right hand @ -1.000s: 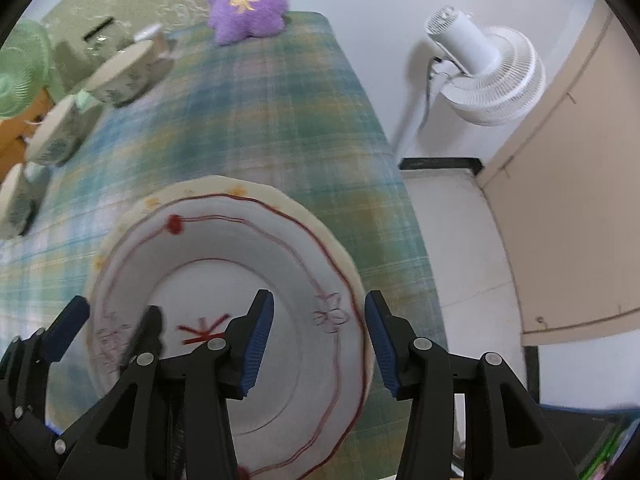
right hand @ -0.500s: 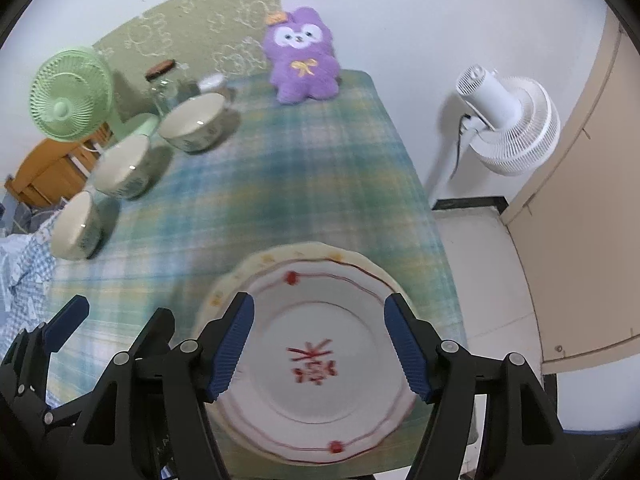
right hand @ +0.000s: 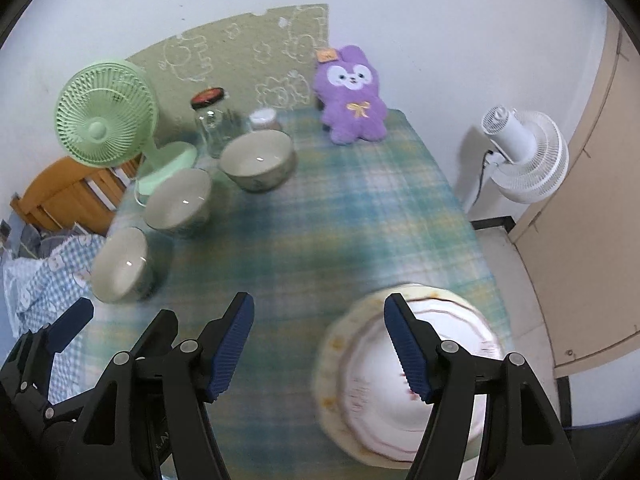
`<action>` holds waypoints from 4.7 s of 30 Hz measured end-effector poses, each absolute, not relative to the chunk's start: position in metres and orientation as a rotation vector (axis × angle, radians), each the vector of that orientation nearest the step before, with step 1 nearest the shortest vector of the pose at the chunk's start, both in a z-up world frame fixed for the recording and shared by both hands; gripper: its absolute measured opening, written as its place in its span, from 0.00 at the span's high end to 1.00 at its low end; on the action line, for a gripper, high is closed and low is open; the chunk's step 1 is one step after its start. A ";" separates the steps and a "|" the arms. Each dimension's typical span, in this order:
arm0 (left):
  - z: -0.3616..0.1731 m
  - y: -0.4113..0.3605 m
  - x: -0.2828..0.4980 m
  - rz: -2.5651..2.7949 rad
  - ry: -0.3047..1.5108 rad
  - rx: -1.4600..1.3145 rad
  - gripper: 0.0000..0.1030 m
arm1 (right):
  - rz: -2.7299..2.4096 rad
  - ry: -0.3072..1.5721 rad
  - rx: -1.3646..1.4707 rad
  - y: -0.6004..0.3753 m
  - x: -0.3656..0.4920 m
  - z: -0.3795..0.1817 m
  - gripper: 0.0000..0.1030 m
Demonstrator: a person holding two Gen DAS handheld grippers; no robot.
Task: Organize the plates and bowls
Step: 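Move the left gripper to the rim of the large beige bowl, then grasp the rim of the large beige bowl with the left gripper, then carry the held bowl toward the plate stack, then lower the bowl beside the plate stack and open the left gripper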
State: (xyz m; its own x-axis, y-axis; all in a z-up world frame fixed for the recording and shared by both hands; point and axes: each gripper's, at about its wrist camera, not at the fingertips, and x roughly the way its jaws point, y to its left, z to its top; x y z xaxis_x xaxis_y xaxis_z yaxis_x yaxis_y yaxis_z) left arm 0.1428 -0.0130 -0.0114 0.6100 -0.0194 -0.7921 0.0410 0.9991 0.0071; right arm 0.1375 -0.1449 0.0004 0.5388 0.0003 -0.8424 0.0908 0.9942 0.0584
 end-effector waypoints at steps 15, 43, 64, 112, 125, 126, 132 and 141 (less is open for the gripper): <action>-0.047 0.090 0.184 0.028 0.949 0.036 0.22 | -0.017 1.021 0.081 -0.033 0.179 -0.039 0.31; -0.124 0.160 0.249 0.083 1.059 0.051 0.58 | 0.091 1.145 0.072 0.059 0.257 -0.120 0.62; -0.118 0.140 0.229 0.002 1.085 0.007 0.75 | 0.039 1.173 0.003 0.048 0.242 -0.114 0.83; -0.122 -0.019 0.105 -0.036 1.117 -0.005 0.75 | -0.005 1.215 -0.006 -0.115 0.111 -0.115 0.83; -0.117 -0.017 0.102 0.030 1.129 -0.001 0.42 | 0.041 1.213 -0.024 -0.122 0.110 -0.109 0.83; -0.115 -0.016 0.101 0.037 1.127 0.000 0.39 | 0.047 1.211 -0.023 -0.123 0.110 -0.106 0.83; -0.089 -0.010 0.097 0.087 1.080 -0.014 0.31 | 0.089 1.160 -0.025 -0.126 0.109 -0.079 0.79; -0.037 0.001 0.100 0.130 0.976 -0.045 0.19 | 0.143 1.041 0.006 -0.129 0.116 -0.025 0.42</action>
State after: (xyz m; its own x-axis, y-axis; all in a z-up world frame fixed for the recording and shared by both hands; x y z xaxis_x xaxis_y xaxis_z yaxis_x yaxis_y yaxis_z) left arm 0.1000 0.0008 -0.0371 0.5530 0.0892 -0.8284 -0.1300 0.9913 0.0199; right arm 0.1164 -0.1290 -0.0252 0.4967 0.1209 -0.8595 -0.1156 0.9906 0.0725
